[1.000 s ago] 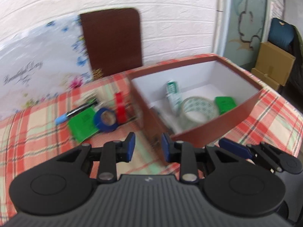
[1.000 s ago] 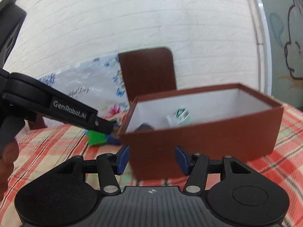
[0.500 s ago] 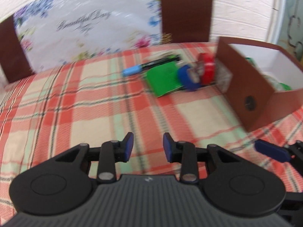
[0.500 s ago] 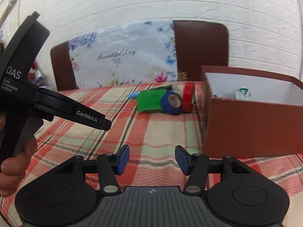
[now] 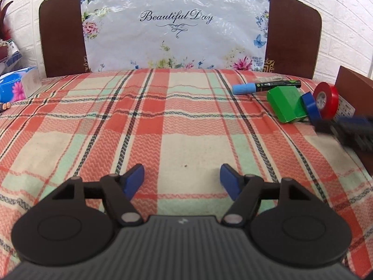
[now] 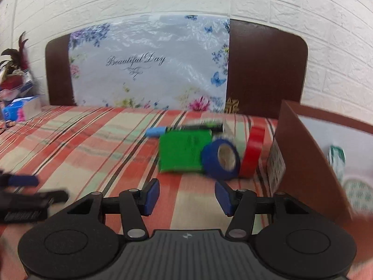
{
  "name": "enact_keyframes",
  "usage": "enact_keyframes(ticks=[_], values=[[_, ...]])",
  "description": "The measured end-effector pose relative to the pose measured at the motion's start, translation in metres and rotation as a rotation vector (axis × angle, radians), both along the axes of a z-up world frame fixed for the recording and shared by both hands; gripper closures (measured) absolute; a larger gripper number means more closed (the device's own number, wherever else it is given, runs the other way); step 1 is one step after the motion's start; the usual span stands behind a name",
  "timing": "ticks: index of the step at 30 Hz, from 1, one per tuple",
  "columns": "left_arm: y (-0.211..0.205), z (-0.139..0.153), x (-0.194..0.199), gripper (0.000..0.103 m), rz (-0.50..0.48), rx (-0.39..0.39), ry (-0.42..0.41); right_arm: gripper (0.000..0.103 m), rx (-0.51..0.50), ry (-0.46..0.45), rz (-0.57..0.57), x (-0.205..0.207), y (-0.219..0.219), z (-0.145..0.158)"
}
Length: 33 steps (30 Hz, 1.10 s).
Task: Organize objects
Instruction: 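Move the right gripper to the blue tape roll, then grasp the blue tape roll with the right gripper and lift it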
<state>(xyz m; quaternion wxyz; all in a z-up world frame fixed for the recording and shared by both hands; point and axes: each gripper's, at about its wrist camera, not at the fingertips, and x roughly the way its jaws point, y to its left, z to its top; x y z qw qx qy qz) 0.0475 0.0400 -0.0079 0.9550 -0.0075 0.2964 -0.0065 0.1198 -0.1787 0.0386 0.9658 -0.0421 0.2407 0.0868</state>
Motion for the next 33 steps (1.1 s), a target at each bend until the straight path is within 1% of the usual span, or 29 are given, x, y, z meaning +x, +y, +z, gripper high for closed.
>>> enact_keyframes(ticks=[3, 4, 5, 6, 7, 8, 10, 11, 13, 14, 16, 18, 19, 20, 21, 22, 23, 24, 25, 26, 27, 28, 30, 33], values=[[0.002, -0.001, 0.0, 0.03, -0.003, -0.018, -0.001, 0.052, -0.025, -0.009, -0.026, 0.036, -0.002, 0.003], [0.003, -0.001, 0.0, 0.03, -0.004, -0.022, -0.002, 0.056, -0.033, -0.001, -0.036, 0.047, -0.003, 0.002], [0.004, -0.002, 0.0, 0.029, -0.005, -0.027, -0.003, 0.065, -0.033, 0.02, -0.042, 0.056, -0.006, 0.0], [0.005, -0.003, 0.0, 0.029, -0.005, -0.031, -0.003, 0.077, -0.021, 0.05, -0.041, 0.064, -0.009, -0.004], [0.005, -0.003, 0.0, 0.029, -0.006, -0.035, -0.004, 0.082, 0.002, 0.076, -0.032, 0.068, -0.013, -0.005], [0.006, -0.003, 0.0, 0.029, -0.006, -0.038, -0.004, 0.083, 0.018, 0.076, -0.034, 0.065, -0.015, -0.003], [0.006, -0.003, 0.0, 0.029, -0.007, -0.037, -0.004, 0.083, 0.031, 0.07, -0.005, 0.046, -0.014, 0.005], [0.006, -0.003, 0.0, 0.029, -0.006, -0.037, -0.004, 0.083, 0.021, 0.058, 0.028, 0.031, -0.011, 0.009], [0.005, -0.003, 0.0, 0.029, -0.005, -0.035, -0.003, 0.083, -0.032, 0.038, 0.106, -0.006, -0.006, 0.017], [0.005, -0.003, 0.0, 0.029, -0.004, -0.032, -0.002, 0.083, -0.056, 0.045, 0.155, -0.026, -0.003, 0.02], [0.003, -0.003, 0.0, 0.029, -0.006, -0.019, 0.001, 0.083, -0.122, 0.074, 0.254, -0.064, 0.004, 0.02], [-0.001, -0.003, 0.001, 0.028, -0.007, 0.006, 0.01, 0.083, -0.212, 0.116, 0.331, -0.094, 0.014, 0.012], [-0.003, -0.001, 0.001, 0.028, -0.009, 0.019, 0.017, 0.078, -0.256, 0.125, 0.359, -0.107, 0.019, 0.004], [-0.004, 0.001, 0.0, 0.029, -0.013, 0.027, 0.029, 0.066, -0.295, 0.113, 0.377, -0.118, 0.024, -0.003], [-0.004, 0.004, -0.002, 0.032, -0.016, 0.026, 0.045, 0.061, -0.315, 0.09, 0.377, -0.128, 0.026, -0.007], [-0.004, 0.008, -0.005, 0.04, -0.021, 0.005, 0.065, 0.055, -0.314, 0.076, 0.371, -0.136, 0.024, -0.01], [-0.003, 0.013, -0.01, 0.044, -0.028, -0.025, 0.084, 0.051, -0.29, 0.072, 0.358, -0.141, 0.02, -0.01], [-0.003, 0.019, -0.016, 0.045, -0.045, -0.056, 0.101, 0.05, -0.254, 0.071, 0.338, -0.146, 0.014, -0.01], [-0.006, 0.025, -0.023, 0.05, -0.072, -0.081, 0.114, 0.048, -0.223, 0.071, 0.317, -0.148, 0.008, -0.011], [-0.011, 0.031, -0.029, 0.054, -0.112, -0.1, 0.123, 0.047, -0.199, 0.071, 0.295, -0.147, 0.001, -0.01], [-0.018, 0.037, -0.036, 0.056, -0.158, -0.109, 0.127, 0.047, -0.179, 0.075, 0.274, -0.146, -0.005, -0.012], [-0.028, 0.043, -0.043, 0.058, -0.204, -0.111, 0.123, 0.047, -0.16, 0.086, 0.255, -0.143, -0.009, -0.013], [-0.048, 0.053, -0.054, 0.058, -0.284, -0.09, 0.119, 0.047, -0.117, 0.098, 0.237, -0.139, -0.014, -0.015], [-0.073, 0.054, -0.055, 0.058, -0.346, -0.083, 0.162, 0.047, -0.097, 0.094, 0.238, -0.135, -0.015, -0.017]])
